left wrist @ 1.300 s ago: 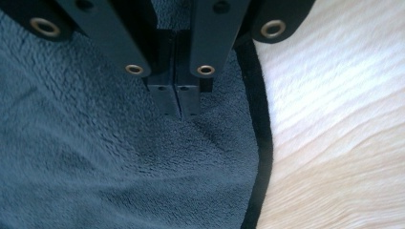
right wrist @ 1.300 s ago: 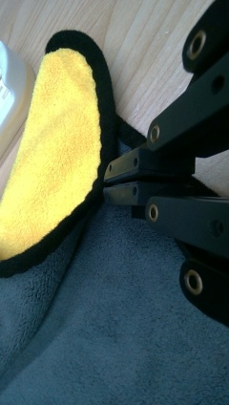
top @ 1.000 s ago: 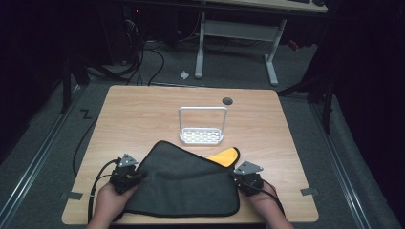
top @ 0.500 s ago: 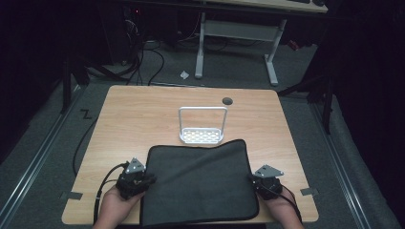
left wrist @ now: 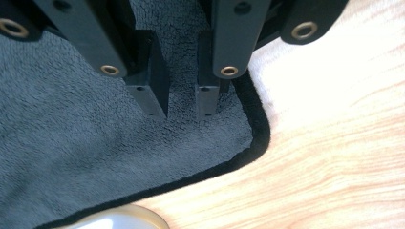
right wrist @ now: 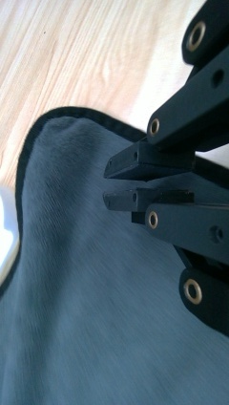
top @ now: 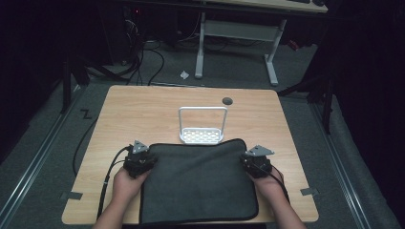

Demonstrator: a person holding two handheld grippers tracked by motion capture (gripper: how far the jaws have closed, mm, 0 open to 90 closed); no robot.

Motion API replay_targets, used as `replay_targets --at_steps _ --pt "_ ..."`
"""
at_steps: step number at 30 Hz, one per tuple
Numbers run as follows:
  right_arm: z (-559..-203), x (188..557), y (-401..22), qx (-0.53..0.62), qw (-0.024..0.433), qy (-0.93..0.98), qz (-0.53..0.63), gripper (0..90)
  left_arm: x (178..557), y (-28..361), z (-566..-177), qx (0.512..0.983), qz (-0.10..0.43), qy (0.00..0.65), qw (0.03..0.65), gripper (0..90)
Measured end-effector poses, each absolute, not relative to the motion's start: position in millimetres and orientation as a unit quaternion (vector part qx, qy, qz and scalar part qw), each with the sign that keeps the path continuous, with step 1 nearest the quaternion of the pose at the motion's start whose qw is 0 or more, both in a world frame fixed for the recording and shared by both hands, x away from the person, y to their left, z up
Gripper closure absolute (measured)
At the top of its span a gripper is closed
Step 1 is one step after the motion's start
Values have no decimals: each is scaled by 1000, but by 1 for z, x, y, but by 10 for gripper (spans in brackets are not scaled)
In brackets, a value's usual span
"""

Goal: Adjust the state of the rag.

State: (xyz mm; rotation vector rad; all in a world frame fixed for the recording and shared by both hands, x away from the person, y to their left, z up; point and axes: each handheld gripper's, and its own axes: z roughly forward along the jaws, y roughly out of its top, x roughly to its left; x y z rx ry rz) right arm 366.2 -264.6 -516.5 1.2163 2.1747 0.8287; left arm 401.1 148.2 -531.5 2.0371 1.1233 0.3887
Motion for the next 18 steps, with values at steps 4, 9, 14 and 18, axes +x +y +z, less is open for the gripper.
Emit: replay_targets --at_steps 4,9,14,18 --pt "-524 377 -273 468 243 799 289 837 404 141 -532 799 146 439 386 763" --pt "-524 356 -298 476 258 794 276 841 396 129 -534 805 135 415 402 764" --pt "-525 348 -316 491 265 781 280 841 394 118 -535 807 138 406 406 766" --pt "-526 354 -319 492 282 779 267 847 395 115 -535 804 130 409 411 765"
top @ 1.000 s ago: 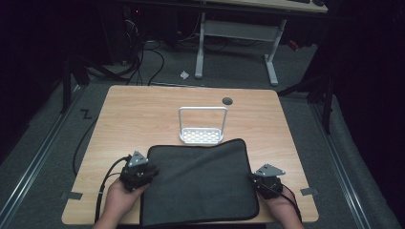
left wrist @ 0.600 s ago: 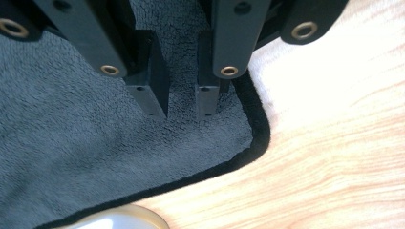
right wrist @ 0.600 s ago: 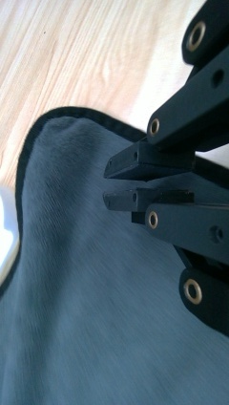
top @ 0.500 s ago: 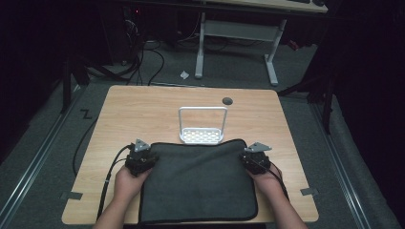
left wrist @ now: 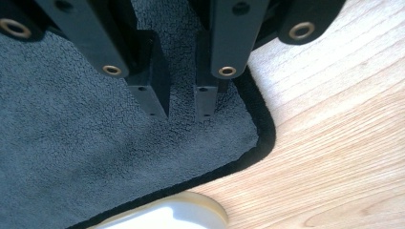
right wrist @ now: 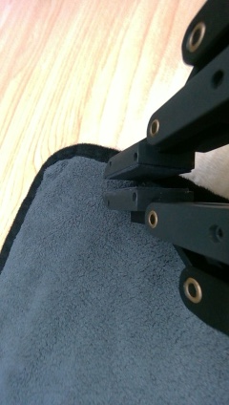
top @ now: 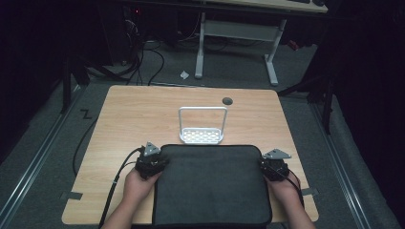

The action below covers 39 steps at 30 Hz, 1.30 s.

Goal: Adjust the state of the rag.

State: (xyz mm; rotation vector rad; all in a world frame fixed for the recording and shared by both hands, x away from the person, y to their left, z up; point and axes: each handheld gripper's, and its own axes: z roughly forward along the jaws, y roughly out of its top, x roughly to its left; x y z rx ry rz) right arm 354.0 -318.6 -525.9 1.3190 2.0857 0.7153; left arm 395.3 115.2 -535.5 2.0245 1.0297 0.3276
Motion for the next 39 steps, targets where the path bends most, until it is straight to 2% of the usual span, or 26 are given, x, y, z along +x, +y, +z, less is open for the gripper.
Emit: replay_targets --at_steps 11,13,18,24,27,31,32,39 --pt "-526 360 -324 495 298 776 254 875 397 112 -535 807 121 402 415 752" --pt "-526 360 -324 498 296 774 255 869 396 113 -534 803 118 405 421 707" --pt "-519 353 -325 506 283 759 296 758 404 122 -525 784 144 418 436 611" --pt "-507 340 -312 495 293 746 335 628 420 125 -527 780 142 430 432 489" --pt "-503 335 -304 487 296 746 344 608 426 128 -532 776 130 442 430 469" --pt "-495 320 -285 475 297 747 358 582 432 121 -531 804 134 422 397 426" --pt "-491 312 -275 466 291 749 370 536 434 118 -529 809 135 416 393 414" --pt "-492 290 -239 420 282 777 375 495 442 115 -533 797 120 434 402 409"
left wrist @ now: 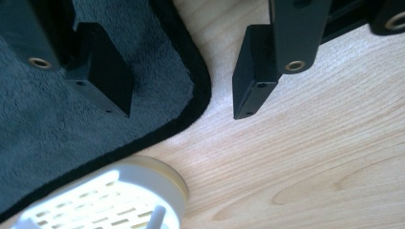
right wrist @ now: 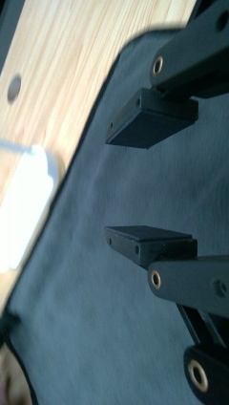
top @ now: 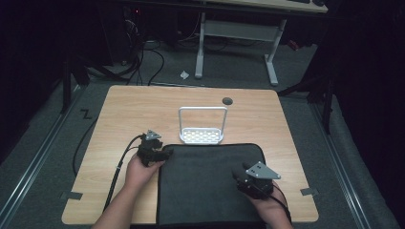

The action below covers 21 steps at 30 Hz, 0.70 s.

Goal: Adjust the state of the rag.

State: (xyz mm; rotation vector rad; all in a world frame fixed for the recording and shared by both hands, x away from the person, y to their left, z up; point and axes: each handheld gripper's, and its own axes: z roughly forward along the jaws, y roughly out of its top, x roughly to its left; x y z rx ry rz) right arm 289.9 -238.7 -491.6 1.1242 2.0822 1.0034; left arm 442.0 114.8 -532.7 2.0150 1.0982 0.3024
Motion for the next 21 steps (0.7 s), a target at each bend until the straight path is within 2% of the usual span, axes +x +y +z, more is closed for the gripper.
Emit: replay_targets --at_steps 3,6,7,8,10,13,21 --pt "-493 287 -223 406 271 786 379 477 440 112 -533 801 137 428 395 497" --pt "-495 284 -198 384 251 799 388 458 435 109 -534 804 150 418 395 635" --pt "-495 284 -198 384 251 799 388 458 433 108 -535 805 158 415 393 635" --pt "-498 281 -180 367 243 811 386 448 432 111 -536 803 149 414 402 757" --pt "-501 279 -162 350 232 822 385 443 433 113 -536 799 131 419 411 821" --pt "-505 278 -144 334 225 832 381 441 432 114 -536 799 133 418 412 834" --pt "-518 278 -82 301 169 852 393 410 434 118 -537 791 120 429 420 830"
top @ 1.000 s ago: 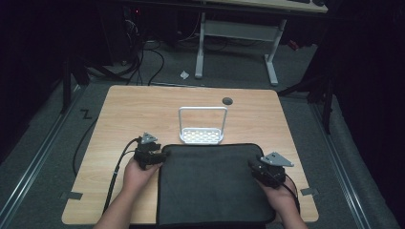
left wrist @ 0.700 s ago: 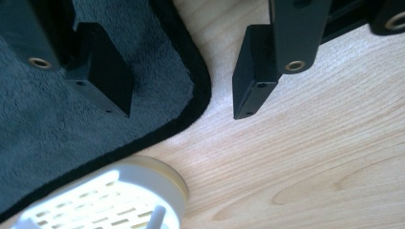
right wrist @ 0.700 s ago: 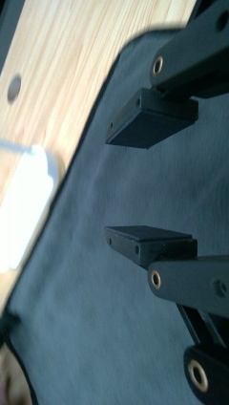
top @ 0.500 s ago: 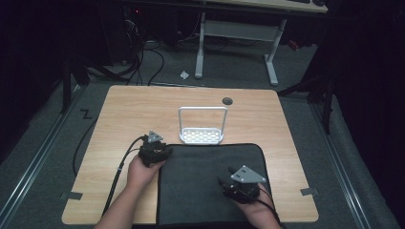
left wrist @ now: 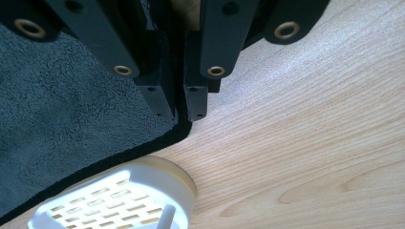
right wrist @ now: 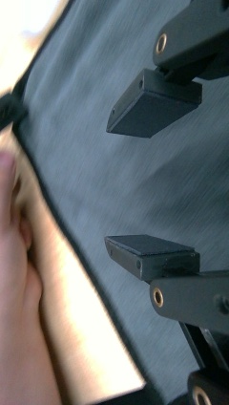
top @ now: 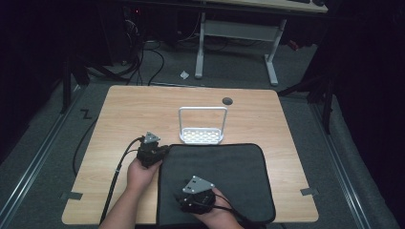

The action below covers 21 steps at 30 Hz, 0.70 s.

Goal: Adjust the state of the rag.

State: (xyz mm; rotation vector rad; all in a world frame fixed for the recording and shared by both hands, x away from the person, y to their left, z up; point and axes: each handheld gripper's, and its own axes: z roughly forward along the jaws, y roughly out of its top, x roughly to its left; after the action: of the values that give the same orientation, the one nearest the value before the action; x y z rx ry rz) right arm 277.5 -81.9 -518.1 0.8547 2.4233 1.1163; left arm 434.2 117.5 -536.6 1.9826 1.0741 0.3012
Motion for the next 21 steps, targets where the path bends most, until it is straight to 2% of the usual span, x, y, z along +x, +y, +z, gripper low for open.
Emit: replay_targets --at_steps 5,14,16,17,18,19,21 --pt "-522 274 -53 275 127 867 396 395 435 118 -537 790 117 431 420 823" --pt "-533 267 -30 255 106 885 376 358 434 117 -537 791 121 430 418 824" --pt "-533 266 -30 257 104 884 376 375 434 117 -537 791 121 430 418 824" --pt "-533 267 -31 254 105 885 376 439 434 117 -537 791 121 430 418 824" --pt "-533 267 -31 254 105 885 376 439 434 117 -537 791 121 430 418 825" --pt "-532 266 -33 253 109 884 377 538 434 117 -537 791 121 430 418 825" --pt "-532 266 -34 253 110 885 376 567 434 117 -537 791 121 430 418 826"
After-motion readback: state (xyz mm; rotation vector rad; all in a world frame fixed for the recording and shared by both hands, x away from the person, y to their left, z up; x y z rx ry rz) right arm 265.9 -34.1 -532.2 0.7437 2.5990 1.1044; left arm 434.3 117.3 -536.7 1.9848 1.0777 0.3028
